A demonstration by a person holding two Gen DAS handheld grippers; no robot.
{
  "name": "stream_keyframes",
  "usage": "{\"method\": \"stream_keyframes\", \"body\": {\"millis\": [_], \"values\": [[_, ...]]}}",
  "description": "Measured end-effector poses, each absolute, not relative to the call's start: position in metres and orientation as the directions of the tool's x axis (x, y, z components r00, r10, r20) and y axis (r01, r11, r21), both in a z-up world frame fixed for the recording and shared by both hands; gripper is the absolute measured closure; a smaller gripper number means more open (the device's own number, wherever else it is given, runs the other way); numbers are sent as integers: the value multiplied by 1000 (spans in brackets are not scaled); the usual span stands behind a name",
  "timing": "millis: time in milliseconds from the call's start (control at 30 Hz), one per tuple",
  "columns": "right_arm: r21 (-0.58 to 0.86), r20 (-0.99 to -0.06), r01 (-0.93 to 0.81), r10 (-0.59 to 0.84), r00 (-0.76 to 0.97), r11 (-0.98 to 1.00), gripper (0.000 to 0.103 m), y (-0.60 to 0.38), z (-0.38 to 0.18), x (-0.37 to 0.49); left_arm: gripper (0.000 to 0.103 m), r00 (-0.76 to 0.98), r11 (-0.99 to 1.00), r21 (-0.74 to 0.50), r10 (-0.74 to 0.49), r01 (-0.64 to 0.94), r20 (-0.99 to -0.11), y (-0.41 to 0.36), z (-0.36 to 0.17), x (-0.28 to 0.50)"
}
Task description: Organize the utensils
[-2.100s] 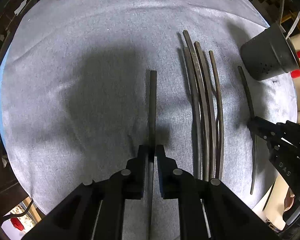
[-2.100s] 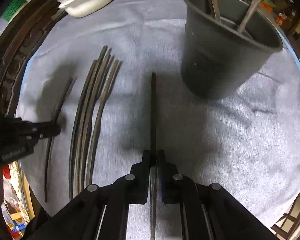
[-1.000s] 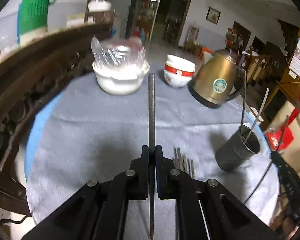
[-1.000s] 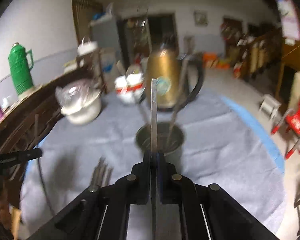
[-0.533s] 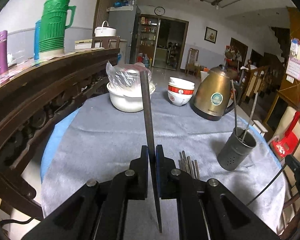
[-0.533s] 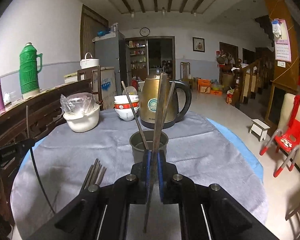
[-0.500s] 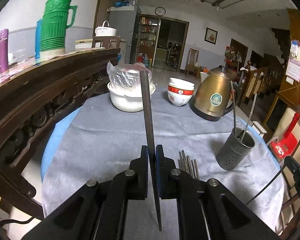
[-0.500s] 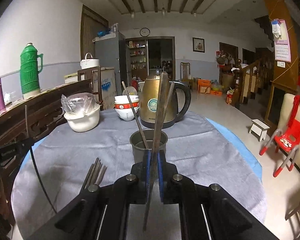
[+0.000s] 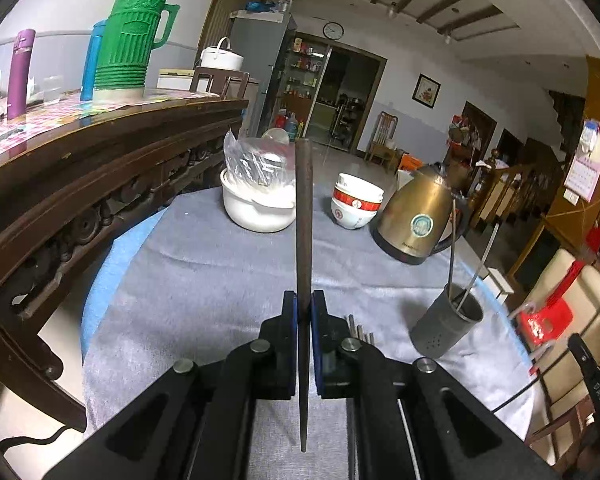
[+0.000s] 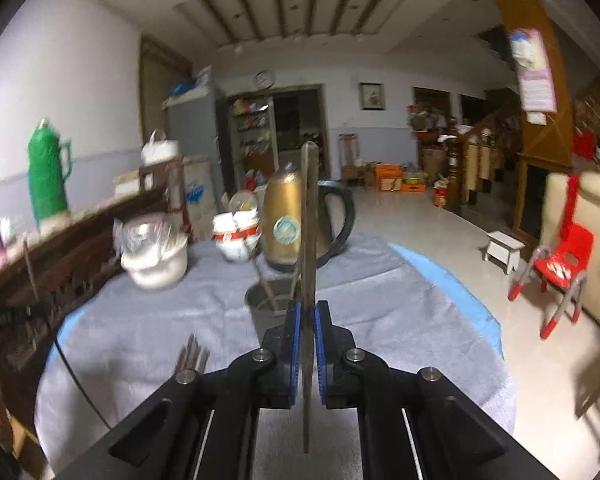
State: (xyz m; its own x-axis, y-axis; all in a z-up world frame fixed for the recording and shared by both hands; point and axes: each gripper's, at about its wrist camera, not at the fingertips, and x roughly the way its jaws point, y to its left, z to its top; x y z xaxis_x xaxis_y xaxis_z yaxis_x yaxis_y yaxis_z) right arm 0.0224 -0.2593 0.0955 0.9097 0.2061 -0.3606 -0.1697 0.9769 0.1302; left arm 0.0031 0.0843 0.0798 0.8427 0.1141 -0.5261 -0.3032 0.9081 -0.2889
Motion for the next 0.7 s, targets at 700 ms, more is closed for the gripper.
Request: {"method": "stream_keyframes", "body": {"millis": [700], "values": [[227,-309,-139,206,928,964,95,-311,122,0,97,911,905,-356,72,-230,-407,65,135,-6]]}}
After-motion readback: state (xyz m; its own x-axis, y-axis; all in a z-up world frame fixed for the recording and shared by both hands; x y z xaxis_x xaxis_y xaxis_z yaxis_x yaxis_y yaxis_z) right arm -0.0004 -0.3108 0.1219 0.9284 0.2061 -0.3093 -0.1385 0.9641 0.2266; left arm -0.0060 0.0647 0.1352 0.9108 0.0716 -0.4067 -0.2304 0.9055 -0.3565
